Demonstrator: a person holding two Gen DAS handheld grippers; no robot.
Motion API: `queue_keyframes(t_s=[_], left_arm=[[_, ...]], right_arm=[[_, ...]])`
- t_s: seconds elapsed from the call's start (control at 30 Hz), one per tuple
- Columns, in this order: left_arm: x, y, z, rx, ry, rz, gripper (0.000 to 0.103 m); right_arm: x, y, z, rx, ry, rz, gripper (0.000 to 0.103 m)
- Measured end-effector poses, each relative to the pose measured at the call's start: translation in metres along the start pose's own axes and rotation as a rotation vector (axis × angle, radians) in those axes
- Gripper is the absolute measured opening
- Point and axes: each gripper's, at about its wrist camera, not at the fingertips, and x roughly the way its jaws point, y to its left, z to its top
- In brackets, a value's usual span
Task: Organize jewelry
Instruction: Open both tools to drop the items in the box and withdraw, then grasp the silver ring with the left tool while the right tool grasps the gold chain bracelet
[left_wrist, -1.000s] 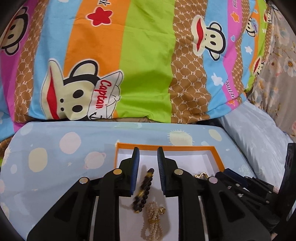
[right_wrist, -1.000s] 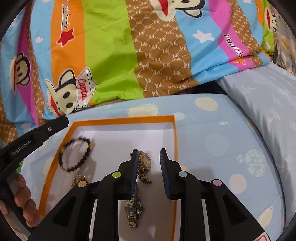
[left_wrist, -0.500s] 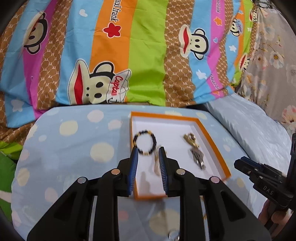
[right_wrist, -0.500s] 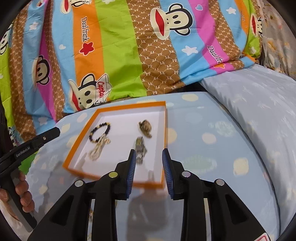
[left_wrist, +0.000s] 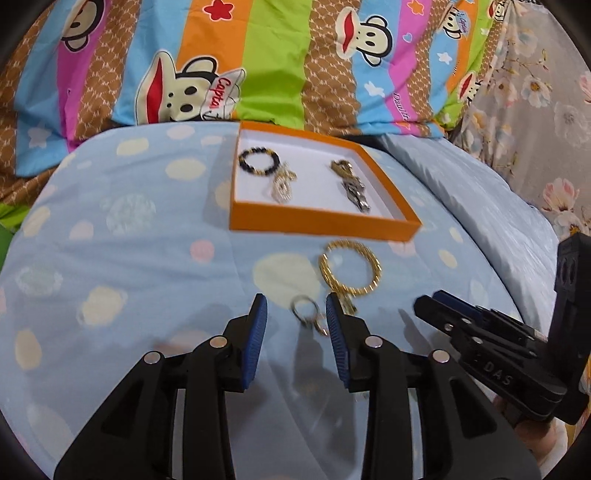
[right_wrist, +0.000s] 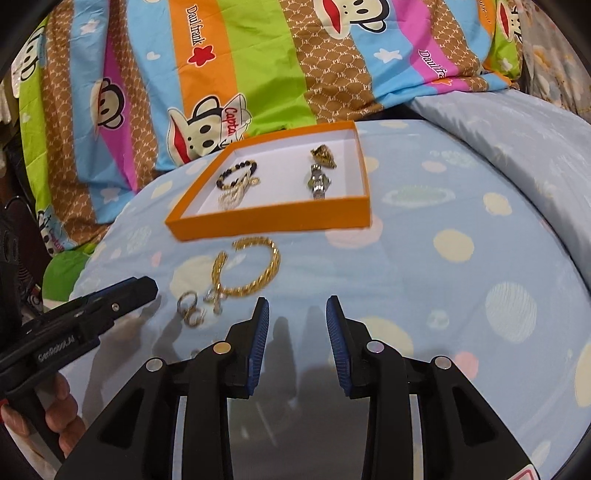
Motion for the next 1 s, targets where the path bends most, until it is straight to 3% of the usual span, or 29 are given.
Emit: queue_keyframes(t_s=[0.2,0.5,0.83,1.0], left_arm=[[-0.006,-0.017,-0.021,-0.002,0.021,-0.040,0.044],[-0.001,-0.018,-0.029,-0.003,0.030,0.011,0.045],[0.002,0.002,-0.023,-0.053,0.026,0.043,0.045],[0.004,0.005,-0.021,-0.059,0.033,0.045,0.045]], right_arm=[[-0.007,-0.002,-0.010,0.014,-0.011,-0.004,0.032],[-0.009,-0.006,-0.010,0.029,-0.013,-0.001,0.032],[0.030,0.006,0.036,0.029,0.015,0.014,0.032],[0.053,0.016,0.048,-0.011,0.042,-0.026,0.032]])
